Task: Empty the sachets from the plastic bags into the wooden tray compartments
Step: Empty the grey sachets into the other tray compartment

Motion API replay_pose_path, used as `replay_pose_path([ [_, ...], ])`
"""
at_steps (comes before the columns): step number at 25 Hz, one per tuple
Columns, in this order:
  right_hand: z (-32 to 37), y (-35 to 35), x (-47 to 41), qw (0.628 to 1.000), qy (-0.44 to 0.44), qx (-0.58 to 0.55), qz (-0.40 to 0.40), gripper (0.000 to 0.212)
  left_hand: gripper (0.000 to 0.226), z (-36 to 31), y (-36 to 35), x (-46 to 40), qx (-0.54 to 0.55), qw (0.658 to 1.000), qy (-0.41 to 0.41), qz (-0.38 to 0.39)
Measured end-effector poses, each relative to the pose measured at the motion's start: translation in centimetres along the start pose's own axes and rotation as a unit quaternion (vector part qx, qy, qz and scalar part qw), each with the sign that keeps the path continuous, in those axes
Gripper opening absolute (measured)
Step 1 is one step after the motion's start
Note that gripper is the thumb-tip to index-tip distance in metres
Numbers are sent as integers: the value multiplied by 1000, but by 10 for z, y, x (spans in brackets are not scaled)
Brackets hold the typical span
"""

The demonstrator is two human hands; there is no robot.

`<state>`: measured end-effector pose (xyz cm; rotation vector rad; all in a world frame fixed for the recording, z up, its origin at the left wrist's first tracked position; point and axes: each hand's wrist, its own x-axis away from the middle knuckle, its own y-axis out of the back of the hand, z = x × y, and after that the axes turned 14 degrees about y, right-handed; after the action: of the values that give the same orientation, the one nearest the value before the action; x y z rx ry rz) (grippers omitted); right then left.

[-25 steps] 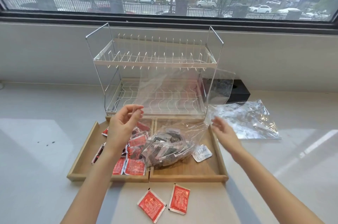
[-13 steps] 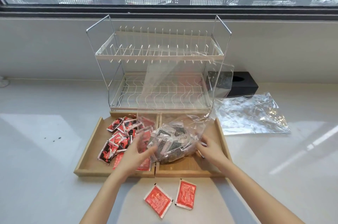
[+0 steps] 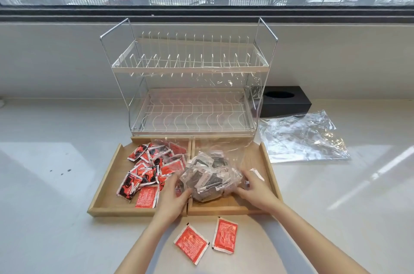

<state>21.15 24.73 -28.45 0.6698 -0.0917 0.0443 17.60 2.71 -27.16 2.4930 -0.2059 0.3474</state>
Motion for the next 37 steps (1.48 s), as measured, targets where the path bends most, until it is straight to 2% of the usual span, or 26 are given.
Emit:
replay_pose_path([
  [1, 3, -1, 1, 999, 6, -2, -33, 49, 44, -4, 1, 3, 6, 1000, -5, -1],
  [4, 14, 4, 4, 992, 32, -14, -122, 5, 29, -16, 10, 11, 43, 999, -24, -10],
  [6, 21, 15, 12, 985, 52, -35, -161, 25, 29, -25, 16, 16, 95, 995, -22, 1],
  [9, 30, 27, 29, 970, 46, -107, -214, 14, 28, -36, 16, 25, 167, 984, 19, 52],
  [12, 25, 28, 47, 970, 12, -116, -214, 12, 33, -41, 2, 36, 211, 969, 80, 105],
  [14, 14, 26, 59, 971, -11, -96, -220, 9, 43, -37, -8, 43, 189, 970, 104, 116],
  [17, 6, 25, 76, 963, -41, -130, -234, 14, 54, -31, -14, 49, 143, 972, 121, 142],
  [21, 18, 36, 88, 934, -68, -247, -250, 17, 35, -38, -16, 54, 143, 965, 146, 161],
  [25, 37, 56, 89, 911, -70, -337, -226, 17, 56, -43, -7, 54, 253, 931, 171, 200],
  [27, 43, 63, 87, 908, -59, -351, -222, 17, 65, -47, -1, 55, 259, 928, 178, 199],
  [33, 53, 66, 78, 925, -38, -313, -210, 15, 29, -56, 4, 58, 223, 947, 127, 191],
  [37, 60, 78, 74, 915, -34, -336, -223, 10, 16, -63, 15, 53, 272, 937, 110, 192],
])
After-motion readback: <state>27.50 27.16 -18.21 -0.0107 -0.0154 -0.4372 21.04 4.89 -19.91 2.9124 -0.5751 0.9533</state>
